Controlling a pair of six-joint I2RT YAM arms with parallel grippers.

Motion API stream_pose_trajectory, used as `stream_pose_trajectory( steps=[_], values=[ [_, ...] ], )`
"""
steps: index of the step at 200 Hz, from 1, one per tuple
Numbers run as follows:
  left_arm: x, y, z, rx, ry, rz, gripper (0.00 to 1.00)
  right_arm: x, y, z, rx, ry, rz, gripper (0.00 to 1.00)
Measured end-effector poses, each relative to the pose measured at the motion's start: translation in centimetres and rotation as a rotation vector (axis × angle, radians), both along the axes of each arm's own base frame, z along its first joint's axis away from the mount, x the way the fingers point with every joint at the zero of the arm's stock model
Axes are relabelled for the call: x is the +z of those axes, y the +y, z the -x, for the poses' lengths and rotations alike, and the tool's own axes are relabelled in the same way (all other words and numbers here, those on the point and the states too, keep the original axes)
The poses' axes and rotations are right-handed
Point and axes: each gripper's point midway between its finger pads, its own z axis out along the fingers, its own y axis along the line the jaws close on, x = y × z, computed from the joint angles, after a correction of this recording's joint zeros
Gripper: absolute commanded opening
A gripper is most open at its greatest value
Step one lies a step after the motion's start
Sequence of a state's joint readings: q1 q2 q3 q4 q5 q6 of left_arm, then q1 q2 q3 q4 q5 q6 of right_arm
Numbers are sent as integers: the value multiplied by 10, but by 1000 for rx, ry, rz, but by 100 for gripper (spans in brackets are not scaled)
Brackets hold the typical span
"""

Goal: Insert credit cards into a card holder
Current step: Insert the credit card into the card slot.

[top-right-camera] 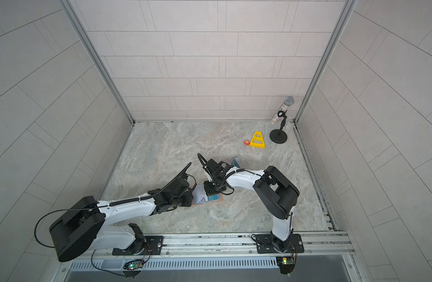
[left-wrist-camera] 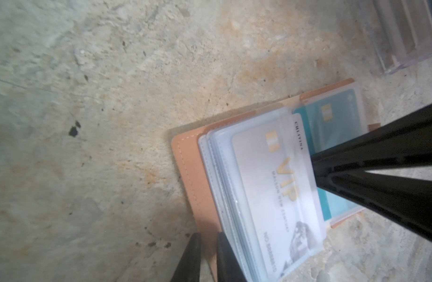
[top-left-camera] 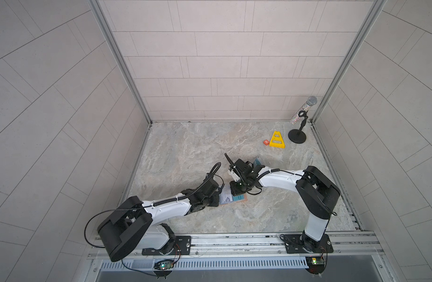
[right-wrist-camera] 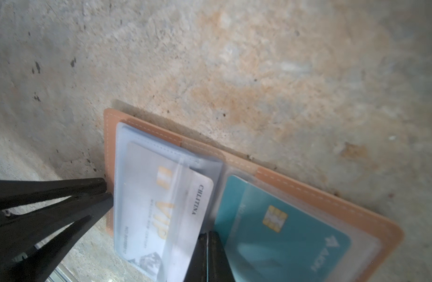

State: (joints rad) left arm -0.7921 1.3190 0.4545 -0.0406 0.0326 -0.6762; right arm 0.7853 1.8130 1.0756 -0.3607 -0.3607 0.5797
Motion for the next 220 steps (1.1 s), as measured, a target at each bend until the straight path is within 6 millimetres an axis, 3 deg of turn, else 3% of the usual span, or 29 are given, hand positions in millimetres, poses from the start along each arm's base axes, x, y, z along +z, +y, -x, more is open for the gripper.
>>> stream_pose_trajectory(
  steps=[121, 143, 171, 194, 220],
  values=[
    [0, 0, -2, 2, -4, -6, 20, 0, 10, 1, 0, 19, -56, 8],
    [1, 1, -1, -4, -2, -18, 22, 3, 7, 1, -6, 1, -53, 15],
    [5, 13, 3, -14, 6, -85, 30, 18, -3, 0, -7, -61, -46, 33],
    [30, 22, -3, -9, -53, -129, 42, 45, -11, -7, -12, -161, -50, 40],
    [81, 33, -25, 42, -220, -154, 55, 77, -27, -20, -39, -310, -27, 43]
  ],
)
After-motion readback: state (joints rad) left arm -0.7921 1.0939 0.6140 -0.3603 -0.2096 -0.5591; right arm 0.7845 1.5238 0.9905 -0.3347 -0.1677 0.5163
